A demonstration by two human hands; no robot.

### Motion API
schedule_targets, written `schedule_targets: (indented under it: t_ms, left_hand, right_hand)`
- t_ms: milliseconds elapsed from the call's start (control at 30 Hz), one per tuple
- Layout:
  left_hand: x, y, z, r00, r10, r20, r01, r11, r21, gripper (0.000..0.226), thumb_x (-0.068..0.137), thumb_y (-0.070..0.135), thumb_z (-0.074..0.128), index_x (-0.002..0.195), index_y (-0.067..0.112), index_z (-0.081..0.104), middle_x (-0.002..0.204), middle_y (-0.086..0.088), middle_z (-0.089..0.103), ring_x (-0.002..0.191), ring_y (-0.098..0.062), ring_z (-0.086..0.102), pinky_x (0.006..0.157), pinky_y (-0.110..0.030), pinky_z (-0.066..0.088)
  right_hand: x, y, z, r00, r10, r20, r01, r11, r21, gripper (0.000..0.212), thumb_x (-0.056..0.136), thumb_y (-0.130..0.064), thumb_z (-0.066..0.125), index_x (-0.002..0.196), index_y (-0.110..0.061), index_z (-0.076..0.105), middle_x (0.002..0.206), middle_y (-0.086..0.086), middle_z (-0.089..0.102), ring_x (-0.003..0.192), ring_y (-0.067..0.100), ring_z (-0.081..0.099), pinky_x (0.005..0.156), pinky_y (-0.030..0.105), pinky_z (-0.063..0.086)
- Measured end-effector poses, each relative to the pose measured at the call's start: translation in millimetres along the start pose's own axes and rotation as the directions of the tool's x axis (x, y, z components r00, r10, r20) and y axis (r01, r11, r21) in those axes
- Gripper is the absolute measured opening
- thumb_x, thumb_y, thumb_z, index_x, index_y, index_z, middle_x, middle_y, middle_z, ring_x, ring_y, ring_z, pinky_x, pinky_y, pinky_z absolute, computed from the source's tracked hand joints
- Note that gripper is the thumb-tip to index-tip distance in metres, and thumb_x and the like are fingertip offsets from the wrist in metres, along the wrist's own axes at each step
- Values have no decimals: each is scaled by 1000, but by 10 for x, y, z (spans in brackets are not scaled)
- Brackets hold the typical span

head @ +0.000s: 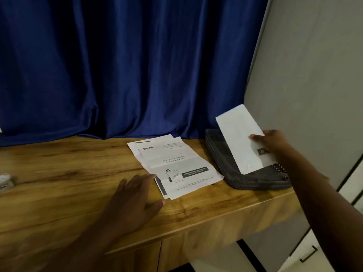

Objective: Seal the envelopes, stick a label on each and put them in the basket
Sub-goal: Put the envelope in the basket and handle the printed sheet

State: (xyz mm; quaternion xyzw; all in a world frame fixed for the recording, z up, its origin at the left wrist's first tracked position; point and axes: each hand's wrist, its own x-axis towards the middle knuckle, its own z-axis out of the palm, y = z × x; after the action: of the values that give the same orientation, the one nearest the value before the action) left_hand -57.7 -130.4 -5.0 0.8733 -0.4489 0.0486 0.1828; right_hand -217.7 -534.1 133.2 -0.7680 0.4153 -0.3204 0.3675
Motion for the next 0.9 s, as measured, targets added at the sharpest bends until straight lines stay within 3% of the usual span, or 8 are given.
schedule_targets:
  t_ms: [200,367,467,533,633,767,833,900]
  left_hand:
    - [0,0,-12,1000,3,17,-4,1000,30,77,92,77,34,155,35,19,165,11,19,153,-11,13,126,-41,7]
    - [-6,5,-20,1000,13,7,-13,999,31,74,91,77,35,152,36,26,162,13,24,151,-9,16,126,-41,8]
    - [-15,7,-30,1000,13,2,-13,1000,25,72,92,75,37,152,35,29,161,14,25,151,-8,16,125,-40,7]
    - [-17,17,-34,1000,8,5,-8,1000,29,73,92,75,36,152,36,28,162,14,23,152,-8,14,126,-39,6]
    - [-18,27,-43,1000,2,12,-2,1000,25,73,92,75,37,153,35,26,163,13,21,152,-9,13,126,-41,6]
    - [-17,33,-47,999,-21,36,20,1000,21,76,92,75,37,155,34,23,166,11,18,154,-11,11,127,-42,5]
    - [-15,33,-38,999,-28,36,27,999,19,77,92,75,38,156,35,22,166,10,18,154,-11,10,127,-42,4]
    - [-14,29,-30,999,-29,25,28,1000,6,77,92,75,38,155,34,23,166,11,20,153,-10,12,126,-41,5]
  right_hand:
    - [214,213,157,967,233,100,-195,936,-294,57,86,-26,79,130,1,54,92,15,63,71,27,66,56,35,54]
    - [248,315,175,980,184,76,-143,915,-377,53,90,-20,74,132,5,53,122,28,62,107,42,64,92,53,56]
    - [198,180,116,998,60,-19,-62,876,-478,46,97,-29,64,125,7,61,121,29,65,111,43,63,97,48,51]
    - [98,-21,136,993,-120,-3,101,848,-520,37,98,-29,61,122,0,64,121,25,67,109,41,63,95,46,51]
    - [-253,-365,342,923,-339,183,384,848,-365,17,96,-25,63,110,-17,68,107,8,72,90,24,67,76,35,53]
    - [-1009,-560,824,684,-482,548,609,791,-65,12,89,-47,70,99,-40,74,101,-22,74,93,-2,68,78,17,51]
    - [-1308,-495,1111,649,-435,625,585,810,-43,30,79,-68,68,98,-46,74,108,-28,70,99,-4,64,84,22,53]
    - [-1496,-354,1396,684,-400,610,551,832,-71,57,66,-84,63,107,-44,70,119,-28,64,105,-2,60,88,29,55]
